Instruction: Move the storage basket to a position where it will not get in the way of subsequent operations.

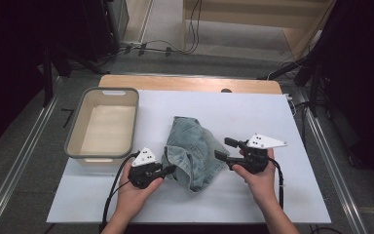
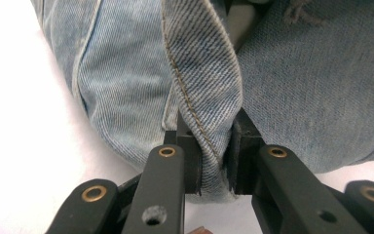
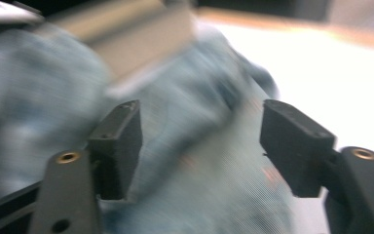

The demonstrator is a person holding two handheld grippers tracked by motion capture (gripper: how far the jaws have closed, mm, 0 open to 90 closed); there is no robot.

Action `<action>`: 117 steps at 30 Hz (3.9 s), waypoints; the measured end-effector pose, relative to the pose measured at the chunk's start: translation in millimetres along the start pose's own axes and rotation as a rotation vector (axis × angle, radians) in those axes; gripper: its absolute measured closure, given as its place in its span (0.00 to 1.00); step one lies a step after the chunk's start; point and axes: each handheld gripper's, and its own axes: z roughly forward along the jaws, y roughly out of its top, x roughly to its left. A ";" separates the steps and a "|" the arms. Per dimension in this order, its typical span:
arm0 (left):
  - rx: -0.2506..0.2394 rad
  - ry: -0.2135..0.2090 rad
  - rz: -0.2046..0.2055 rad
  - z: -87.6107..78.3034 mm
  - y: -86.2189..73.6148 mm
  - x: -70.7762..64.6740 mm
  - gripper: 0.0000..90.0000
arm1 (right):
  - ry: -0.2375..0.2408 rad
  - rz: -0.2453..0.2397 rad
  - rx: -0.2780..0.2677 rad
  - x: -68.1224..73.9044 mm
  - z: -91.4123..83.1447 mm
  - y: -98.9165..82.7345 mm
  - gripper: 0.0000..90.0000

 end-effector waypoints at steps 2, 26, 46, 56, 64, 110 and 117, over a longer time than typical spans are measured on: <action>0.011 -0.001 -0.014 1.2 -3.0 2.2 0.86 | -0.042 0.048 0.047 -9.9 8.0 -9.4 0.31; 0.001 -0.047 -0.026 14.6 -7.5 -8.8 0.86 | -0.119 -0.015 0.103 -1.6 -8.1 -26.8 0.93; -0.001 -0.071 -0.006 -1.4 -4.3 -20.7 0.43 | -0.155 -0.044 0.028 20.3 -79.8 -41.9 0.54; 0.003 0.063 0.002 -52.6 -17.9 -8.0 0.29 | -0.200 -0.015 0.002 -4.1 -72.2 -24.0 0.43; 0.033 0.089 -0.016 -65.4 -31.9 2.8 0.25 | -0.205 -0.010 0.023 -18.7 -49.1 -10.3 0.42; -0.074 0.110 -0.047 -106.1 -37.0 8.3 0.24 | -0.166 0.049 0.207 -41.6 11.7 -35.0 0.92; -0.121 0.147 -0.099 -126.0 -43.8 18.4 0.24 | -0.173 0.039 0.197 -39.6 10.0 -35.2 0.94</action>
